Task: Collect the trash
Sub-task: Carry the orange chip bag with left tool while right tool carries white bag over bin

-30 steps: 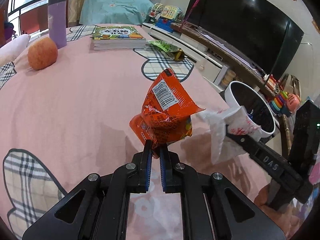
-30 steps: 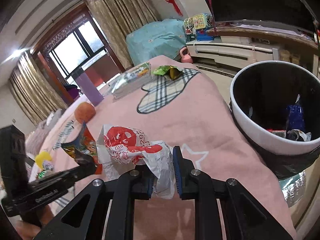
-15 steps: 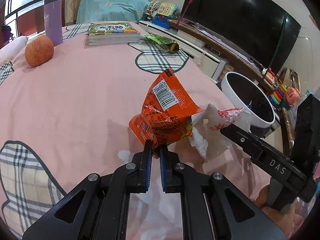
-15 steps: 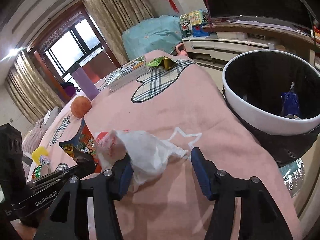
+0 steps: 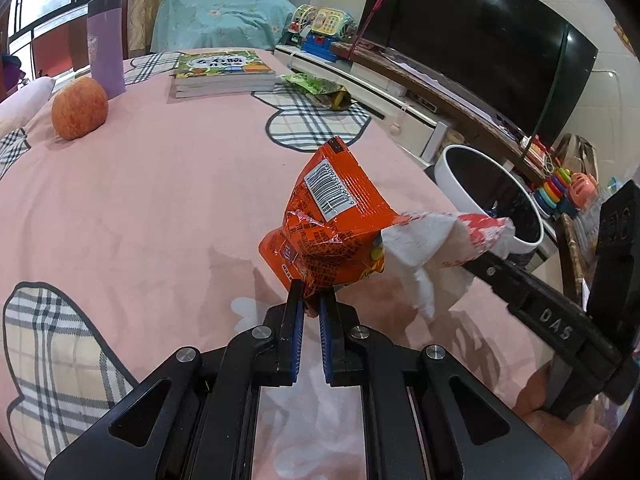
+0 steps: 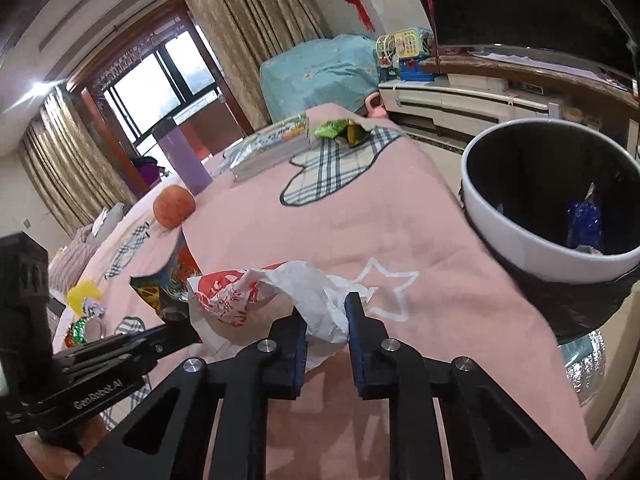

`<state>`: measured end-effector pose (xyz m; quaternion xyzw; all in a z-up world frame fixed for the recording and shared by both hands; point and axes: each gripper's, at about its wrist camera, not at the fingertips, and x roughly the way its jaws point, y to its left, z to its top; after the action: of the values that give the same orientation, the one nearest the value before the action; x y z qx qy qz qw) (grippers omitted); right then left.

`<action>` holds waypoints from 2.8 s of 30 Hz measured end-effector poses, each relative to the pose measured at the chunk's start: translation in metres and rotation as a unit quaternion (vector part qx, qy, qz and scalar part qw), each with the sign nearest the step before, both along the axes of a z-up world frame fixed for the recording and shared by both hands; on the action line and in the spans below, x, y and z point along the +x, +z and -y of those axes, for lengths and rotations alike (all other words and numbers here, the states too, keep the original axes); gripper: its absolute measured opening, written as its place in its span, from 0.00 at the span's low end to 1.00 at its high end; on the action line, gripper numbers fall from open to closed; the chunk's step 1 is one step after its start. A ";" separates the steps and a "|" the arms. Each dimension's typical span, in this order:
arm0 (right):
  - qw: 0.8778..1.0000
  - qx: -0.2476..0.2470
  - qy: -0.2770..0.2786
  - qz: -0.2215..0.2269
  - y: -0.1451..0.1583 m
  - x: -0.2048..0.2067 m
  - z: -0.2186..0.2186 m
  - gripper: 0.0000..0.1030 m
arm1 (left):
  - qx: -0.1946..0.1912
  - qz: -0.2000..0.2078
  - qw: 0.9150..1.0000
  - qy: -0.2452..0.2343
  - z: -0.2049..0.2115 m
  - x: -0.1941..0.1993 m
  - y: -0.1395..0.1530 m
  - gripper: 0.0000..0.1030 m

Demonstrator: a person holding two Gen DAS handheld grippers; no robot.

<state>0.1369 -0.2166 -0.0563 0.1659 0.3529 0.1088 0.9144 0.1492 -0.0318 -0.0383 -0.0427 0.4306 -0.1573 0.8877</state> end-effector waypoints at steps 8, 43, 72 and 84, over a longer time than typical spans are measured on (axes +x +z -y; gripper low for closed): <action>1.000 0.012 -0.020 0.010 0.013 -0.011 0.023 0.17 | -0.002 0.001 1.000 -0.021 0.018 -0.002 0.007 0.07; 0.990 0.010 -0.136 0.028 0.034 -0.036 0.133 0.17 | 0.012 0.036 0.990 -0.139 0.136 0.010 0.039 0.07; 0.984 -0.006 -0.174 0.025 0.041 -0.007 0.175 0.17 | 0.030 0.029 0.982 -0.182 0.197 0.043 0.039 0.07; 0.984 -0.022 -0.178 0.007 0.038 0.004 0.181 0.18 | 0.044 0.024 0.981 -0.185 0.217 0.060 0.034 0.07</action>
<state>0.1405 -0.3979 -0.0183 0.2051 0.3136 -0.0622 0.9251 0.2089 -0.2490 -0.0041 0.0809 0.4166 -0.3005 0.8542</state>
